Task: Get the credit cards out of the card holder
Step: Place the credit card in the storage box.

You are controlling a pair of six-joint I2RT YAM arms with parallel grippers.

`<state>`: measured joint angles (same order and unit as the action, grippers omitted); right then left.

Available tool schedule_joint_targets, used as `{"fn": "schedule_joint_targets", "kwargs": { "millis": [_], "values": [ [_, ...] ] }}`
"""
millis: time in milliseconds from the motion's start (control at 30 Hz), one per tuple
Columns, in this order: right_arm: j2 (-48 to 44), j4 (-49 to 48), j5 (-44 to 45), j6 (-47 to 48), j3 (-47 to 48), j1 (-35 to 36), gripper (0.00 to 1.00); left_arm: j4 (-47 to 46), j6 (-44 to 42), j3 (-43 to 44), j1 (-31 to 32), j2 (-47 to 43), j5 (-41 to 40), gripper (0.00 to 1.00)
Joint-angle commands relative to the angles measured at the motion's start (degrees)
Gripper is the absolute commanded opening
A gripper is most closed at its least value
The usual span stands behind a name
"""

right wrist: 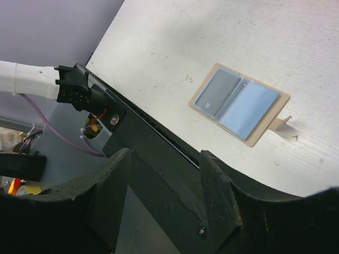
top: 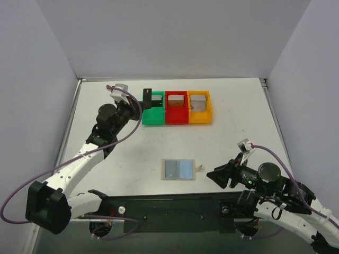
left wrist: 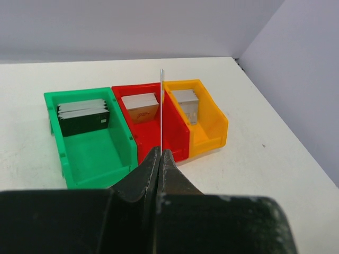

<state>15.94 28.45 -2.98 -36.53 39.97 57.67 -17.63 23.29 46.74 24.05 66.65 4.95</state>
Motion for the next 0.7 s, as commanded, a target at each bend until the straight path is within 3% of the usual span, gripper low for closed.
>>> {"fn": "schedule_joint_targets", "kwargs": {
  "millis": [0, 167, 267, 400, 567, 667],
  "values": [
    [-0.3, -2.3, -0.4, -0.3, 0.7, -0.2, 0.5, 0.1, 1.2, 4.5, -1.5, -0.7, -0.2, 0.0],
    [-0.7, -2.3, 0.2, -0.4, -0.1, -0.2, 0.5, 5.9, 6.0, 9.0, -8.4, 2.6, 7.2, 0.0],
    [0.1, -2.4, -0.3, 0.0, 0.2, -0.2, 0.5, 8.0, 4.5, 10.7, -10.0, 5.2, 14.1, 0.0],
    [2.9, -0.4, -1.1, 1.8, 2.2, -0.2, 0.5, 7.1, 3.0, 10.0, -10.1, 5.9, 17.2, 0.0],
    [3.7, 9.2, 5.8, 6.5, 13.3, -0.2, 0.5, 7.2, 0.7, 9.9, -10.2, 6.3, 18.4, 0.0],
    [-0.4, 11.5, 11.1, 10.4, 19.0, -0.2, 0.56, 7.7, 0.4, 10.1, -10.1, 6.3, 20.1, 0.0]
  ]
}}
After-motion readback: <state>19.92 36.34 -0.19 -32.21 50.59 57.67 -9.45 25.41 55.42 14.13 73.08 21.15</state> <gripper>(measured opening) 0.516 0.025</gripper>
